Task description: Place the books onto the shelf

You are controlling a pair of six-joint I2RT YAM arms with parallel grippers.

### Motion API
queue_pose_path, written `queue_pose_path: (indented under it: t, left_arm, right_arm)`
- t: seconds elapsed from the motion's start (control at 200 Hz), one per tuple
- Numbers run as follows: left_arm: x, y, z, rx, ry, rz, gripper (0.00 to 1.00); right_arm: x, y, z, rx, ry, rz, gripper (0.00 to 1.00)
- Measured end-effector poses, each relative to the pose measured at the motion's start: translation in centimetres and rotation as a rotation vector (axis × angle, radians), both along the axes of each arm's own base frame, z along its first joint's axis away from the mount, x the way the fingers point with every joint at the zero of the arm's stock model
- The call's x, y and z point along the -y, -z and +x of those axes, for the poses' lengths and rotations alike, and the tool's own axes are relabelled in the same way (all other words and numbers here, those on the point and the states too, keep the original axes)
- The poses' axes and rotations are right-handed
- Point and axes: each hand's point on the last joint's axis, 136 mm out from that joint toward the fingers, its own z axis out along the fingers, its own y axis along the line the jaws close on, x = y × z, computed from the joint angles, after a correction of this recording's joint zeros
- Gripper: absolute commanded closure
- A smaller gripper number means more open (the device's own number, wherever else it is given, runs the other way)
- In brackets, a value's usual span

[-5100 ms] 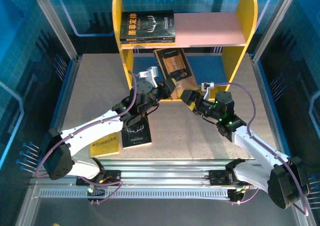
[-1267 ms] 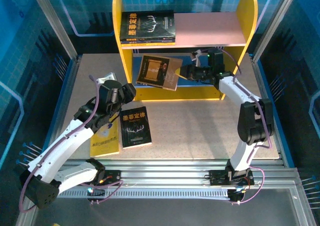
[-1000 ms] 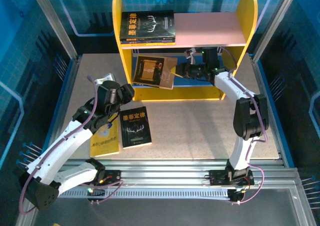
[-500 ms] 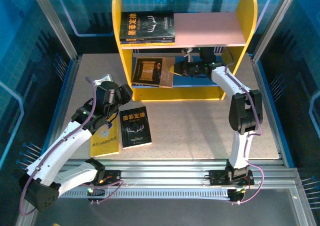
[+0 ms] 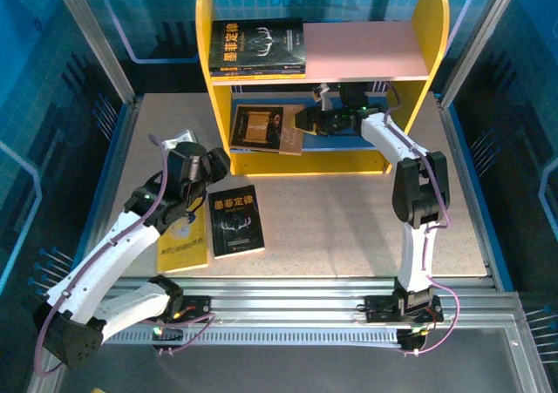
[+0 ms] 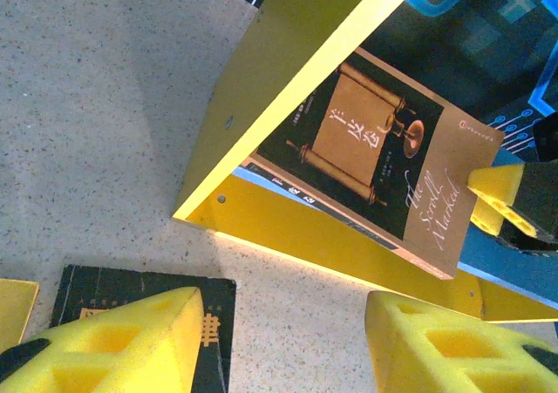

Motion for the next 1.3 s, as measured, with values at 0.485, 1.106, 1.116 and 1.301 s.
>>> queue_pose_path:
  t: [0.485,1.106,1.116,1.301]
  left_arm:
    - [-0.2,0.0,-0.3,0.001,-0.002,-0.002,0.47]
    - [-0.3,0.0,-0.9,0.008,0.007,-0.016,0.46]
    - [-0.3,0.0,-0.9,0.006,0.009,-0.016,0.45]
    - [0.4,1.3,-0.5,-0.037,0.028,-0.022,0.4]
  right_arm:
    - [-1.0,-0.9,1.0,0.029,0.003,-0.029,0.33]
    - [-2.0,-1.0,1.5,0.038,0.008,-0.06,0.16]
    - [-2.0,-1.0,1.5,0.041,0.007,-0.061,0.16]
    - [-1.6,-0.4,1.5,0.043,0.016,-0.079,0.12]
